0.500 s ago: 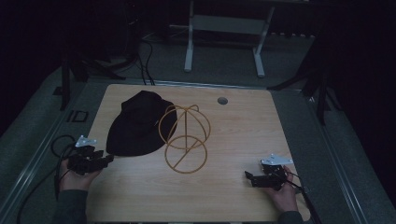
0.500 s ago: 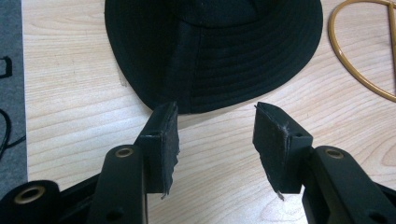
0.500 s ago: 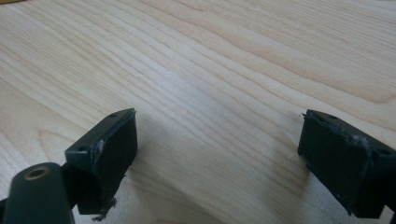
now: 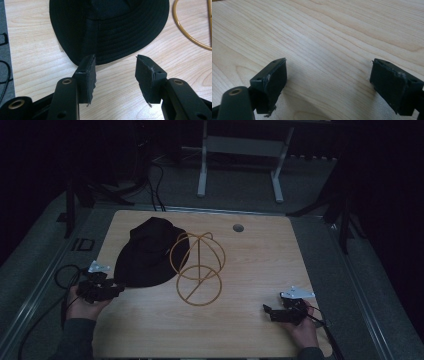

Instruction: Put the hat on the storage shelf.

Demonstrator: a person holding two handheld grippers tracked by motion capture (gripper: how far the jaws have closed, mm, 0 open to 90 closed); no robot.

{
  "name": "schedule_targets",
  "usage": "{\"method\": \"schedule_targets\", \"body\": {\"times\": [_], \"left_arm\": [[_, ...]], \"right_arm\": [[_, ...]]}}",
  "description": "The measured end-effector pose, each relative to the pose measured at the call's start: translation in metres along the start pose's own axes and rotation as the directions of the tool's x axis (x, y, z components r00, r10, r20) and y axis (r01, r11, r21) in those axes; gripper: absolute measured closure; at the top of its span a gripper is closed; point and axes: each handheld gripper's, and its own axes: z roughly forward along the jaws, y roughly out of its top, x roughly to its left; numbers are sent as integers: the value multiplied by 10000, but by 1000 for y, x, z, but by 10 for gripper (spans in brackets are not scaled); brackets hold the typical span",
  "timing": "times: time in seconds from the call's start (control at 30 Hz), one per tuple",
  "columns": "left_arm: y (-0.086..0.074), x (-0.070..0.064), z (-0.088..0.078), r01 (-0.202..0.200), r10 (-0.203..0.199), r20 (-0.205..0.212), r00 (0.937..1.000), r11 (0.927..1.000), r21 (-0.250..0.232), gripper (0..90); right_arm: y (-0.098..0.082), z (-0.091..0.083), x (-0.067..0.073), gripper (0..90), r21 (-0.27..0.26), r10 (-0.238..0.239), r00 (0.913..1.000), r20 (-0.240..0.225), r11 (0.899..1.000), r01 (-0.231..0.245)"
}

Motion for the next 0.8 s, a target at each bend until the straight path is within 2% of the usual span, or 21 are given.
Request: {"method": "schedule_targets", "body": {"times": [0.17,0.37,0.5,0.8], "left_arm": [[7,1,2,-219,220,-22,9998,9987,468,518],[14,0,2,-310,306,70,9995,9972,687,544],[24,-1,4,-641,648,-38,9979,9925,1044,545],[39,0,5,-993,1032,-186,9945,9838,1495,544]], "right_arm": [[0,0,0,142,-1,7,10000,1,10000,-7],[0,0,0,143,-9,13,10000,7,10000,-13],[0,0,0,145,-7,14,10000,11,10000,-14],[-1,-1,0,146,-21,23,10000,44,10000,-23]]}}
